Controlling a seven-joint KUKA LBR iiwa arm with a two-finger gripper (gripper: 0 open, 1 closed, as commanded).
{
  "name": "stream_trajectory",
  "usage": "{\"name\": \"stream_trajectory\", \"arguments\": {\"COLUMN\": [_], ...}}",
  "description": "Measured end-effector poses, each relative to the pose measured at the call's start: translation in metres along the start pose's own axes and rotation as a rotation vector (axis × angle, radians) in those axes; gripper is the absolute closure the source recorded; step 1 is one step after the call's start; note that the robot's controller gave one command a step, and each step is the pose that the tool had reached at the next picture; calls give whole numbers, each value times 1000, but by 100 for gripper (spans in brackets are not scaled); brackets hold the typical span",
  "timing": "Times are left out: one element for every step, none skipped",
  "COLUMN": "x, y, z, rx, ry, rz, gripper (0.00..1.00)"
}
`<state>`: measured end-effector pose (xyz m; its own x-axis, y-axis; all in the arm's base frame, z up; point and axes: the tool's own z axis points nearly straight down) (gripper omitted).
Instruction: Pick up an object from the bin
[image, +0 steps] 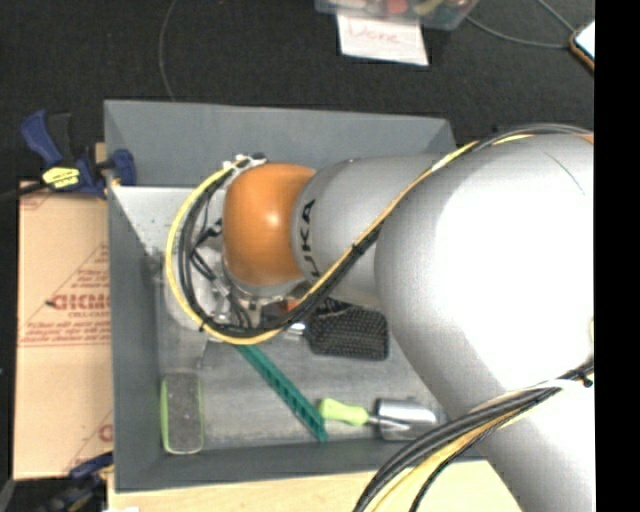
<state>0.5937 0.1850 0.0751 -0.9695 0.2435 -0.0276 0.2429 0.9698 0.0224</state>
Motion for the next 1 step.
{"name": "stream_trajectory", "arguments": {"x": [5], "y": [-8], "z": [0], "rx": [-11], "ry": [-8], "rz": [144], "gripper": [0]}}
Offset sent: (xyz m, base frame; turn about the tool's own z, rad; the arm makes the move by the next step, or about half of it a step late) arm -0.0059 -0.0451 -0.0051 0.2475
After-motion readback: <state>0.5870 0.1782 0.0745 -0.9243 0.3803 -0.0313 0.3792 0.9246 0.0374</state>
